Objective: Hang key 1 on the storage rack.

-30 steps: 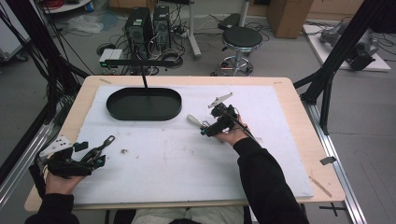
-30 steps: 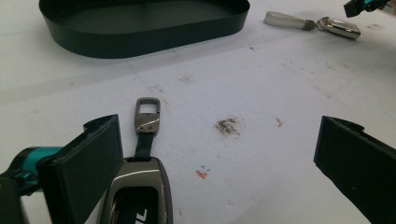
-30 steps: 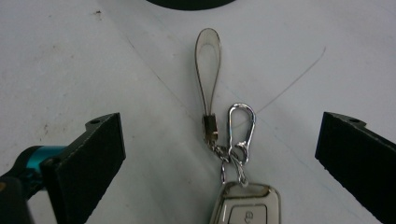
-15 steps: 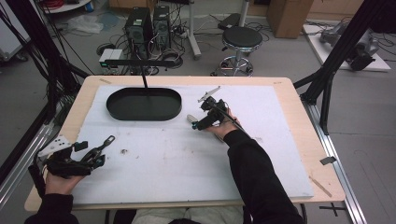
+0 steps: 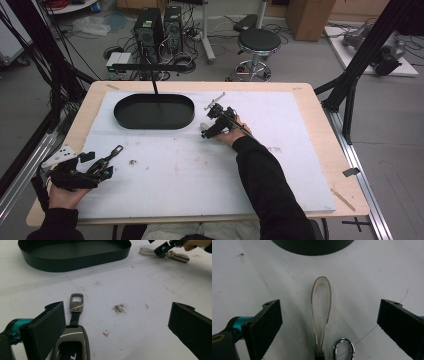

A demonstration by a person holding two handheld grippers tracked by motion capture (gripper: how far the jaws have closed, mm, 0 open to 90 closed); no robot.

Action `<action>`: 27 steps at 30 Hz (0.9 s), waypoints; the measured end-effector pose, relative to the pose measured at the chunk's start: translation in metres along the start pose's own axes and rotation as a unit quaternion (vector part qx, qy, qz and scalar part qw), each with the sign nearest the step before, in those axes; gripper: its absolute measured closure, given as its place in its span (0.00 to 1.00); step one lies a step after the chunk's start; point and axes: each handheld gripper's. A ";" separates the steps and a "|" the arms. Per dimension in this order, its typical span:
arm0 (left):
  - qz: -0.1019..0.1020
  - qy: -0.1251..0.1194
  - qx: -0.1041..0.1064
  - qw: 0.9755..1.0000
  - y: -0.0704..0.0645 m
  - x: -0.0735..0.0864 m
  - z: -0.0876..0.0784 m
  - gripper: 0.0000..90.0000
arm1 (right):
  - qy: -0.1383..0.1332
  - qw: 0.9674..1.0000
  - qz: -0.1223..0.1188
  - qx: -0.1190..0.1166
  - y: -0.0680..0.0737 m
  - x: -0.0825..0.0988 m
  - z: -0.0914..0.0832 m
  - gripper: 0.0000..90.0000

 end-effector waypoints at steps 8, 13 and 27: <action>0.000 0.003 -0.001 1.000 0.000 0.001 0.001 0.02 | 0.025 0.999 -0.004 -0.026 0.001 0.003 -0.001 0.46; 0.002 0.005 -0.002 1.000 -0.001 0.001 0.000 0.02 | 0.025 0.999 -0.017 -0.019 0.003 0.002 -0.003 0.75; 0.004 0.007 -0.007 1.000 0.001 0.002 0.000 0.02 | 0.019 0.999 0.016 -0.027 0.001 0.000 -0.012 0.96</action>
Point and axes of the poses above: each handheld gripper's, and its own axes: z roughly forward along the jaws, x roughly out of its underside, y roughly to its left, and after that the axes turned 10 degrees about -y, right-handed
